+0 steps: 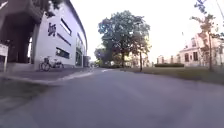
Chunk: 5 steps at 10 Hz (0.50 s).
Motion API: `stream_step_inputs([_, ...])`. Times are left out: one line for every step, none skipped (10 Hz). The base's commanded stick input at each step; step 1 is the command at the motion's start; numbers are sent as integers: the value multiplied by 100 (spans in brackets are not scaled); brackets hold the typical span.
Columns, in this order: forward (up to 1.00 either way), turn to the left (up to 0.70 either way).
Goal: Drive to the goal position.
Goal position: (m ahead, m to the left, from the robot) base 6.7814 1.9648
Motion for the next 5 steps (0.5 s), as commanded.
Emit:
stream_step_inputs([50,0])
stream_step_inputs([50,0])
stream_step_inputs([50,0])
stream_step_inputs([50,0])
stream_step_inputs([50,0])
